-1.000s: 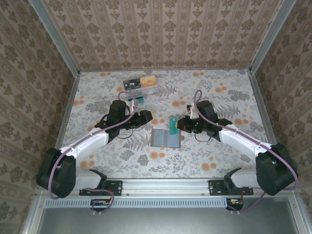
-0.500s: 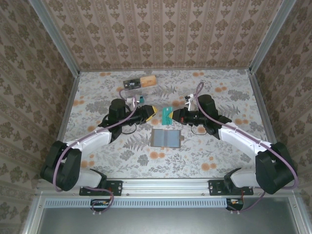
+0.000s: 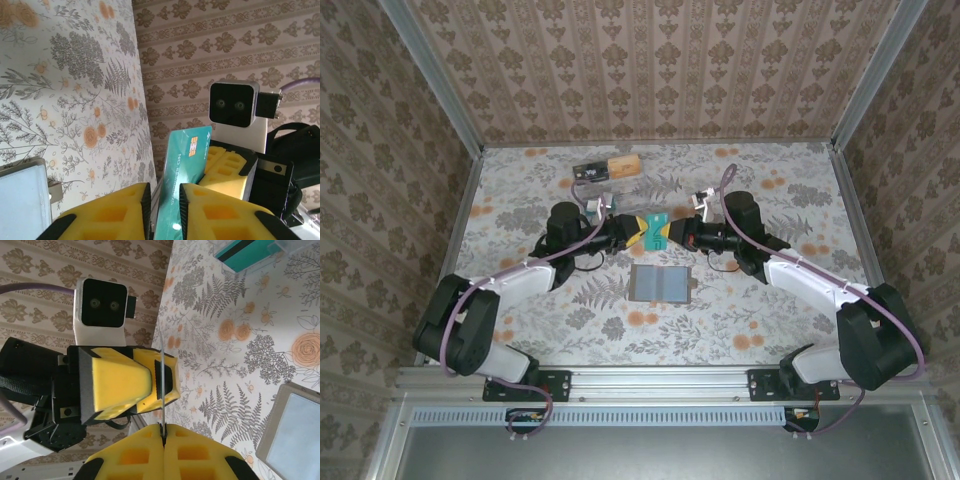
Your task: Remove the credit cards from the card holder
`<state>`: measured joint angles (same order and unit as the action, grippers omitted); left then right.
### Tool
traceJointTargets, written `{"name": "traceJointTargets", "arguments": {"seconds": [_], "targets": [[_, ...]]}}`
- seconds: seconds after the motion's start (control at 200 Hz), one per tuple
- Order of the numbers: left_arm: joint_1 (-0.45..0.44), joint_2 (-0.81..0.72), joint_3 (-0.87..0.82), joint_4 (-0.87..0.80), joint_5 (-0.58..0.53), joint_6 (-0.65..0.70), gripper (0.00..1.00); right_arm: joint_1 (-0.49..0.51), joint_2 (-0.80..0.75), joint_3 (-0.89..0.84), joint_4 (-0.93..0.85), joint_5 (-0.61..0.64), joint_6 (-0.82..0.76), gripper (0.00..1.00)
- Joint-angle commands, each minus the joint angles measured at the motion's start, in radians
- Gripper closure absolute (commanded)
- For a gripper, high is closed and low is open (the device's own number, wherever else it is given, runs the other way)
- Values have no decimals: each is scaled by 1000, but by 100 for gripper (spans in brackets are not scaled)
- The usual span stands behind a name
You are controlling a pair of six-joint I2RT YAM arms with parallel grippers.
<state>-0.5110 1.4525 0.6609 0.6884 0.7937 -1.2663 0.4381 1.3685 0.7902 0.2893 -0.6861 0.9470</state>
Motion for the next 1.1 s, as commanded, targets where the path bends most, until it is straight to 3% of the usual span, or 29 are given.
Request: {"name": "traceJointTargets", "arguments": {"seconds": [0.0,0.225,0.305,0.36,0.45,0.52,0.585,0.675,0.795,0.86,0.955,1.09], "targets": [[-9,4,5,71,41,-20,78,-4,12,28,44,-30,18,100],[-12,-1,9,88,57,-21,92,-9,15,29,58,-43,24,100],[-13,-7,12,85,59,-16,100,-9,15,27,60,-43,23,93],[-13,-12,13,80,61,-12,100,-10,41,29,54,-44,22,75],[-11,-23,19,55,60,3,100,-12,44,29,42,-46,13,65],[-2,-40,26,12,65,32,100,-19,33,26,1,-32,-7,32],[13,-61,40,-67,77,80,100,-29,29,20,-37,-16,-27,18],[41,-109,88,-306,83,244,100,-43,-31,19,-99,11,-61,1],[79,-165,263,-878,-23,679,100,-48,-70,31,-185,35,-115,0],[91,-163,354,-1086,-126,867,100,-50,-87,35,-217,49,-132,0],[118,-138,463,-1265,-288,1062,100,-50,-105,38,-247,61,-151,0],[146,-96,547,-1318,-442,1292,100,-50,-125,46,-282,82,-174,0]]}}
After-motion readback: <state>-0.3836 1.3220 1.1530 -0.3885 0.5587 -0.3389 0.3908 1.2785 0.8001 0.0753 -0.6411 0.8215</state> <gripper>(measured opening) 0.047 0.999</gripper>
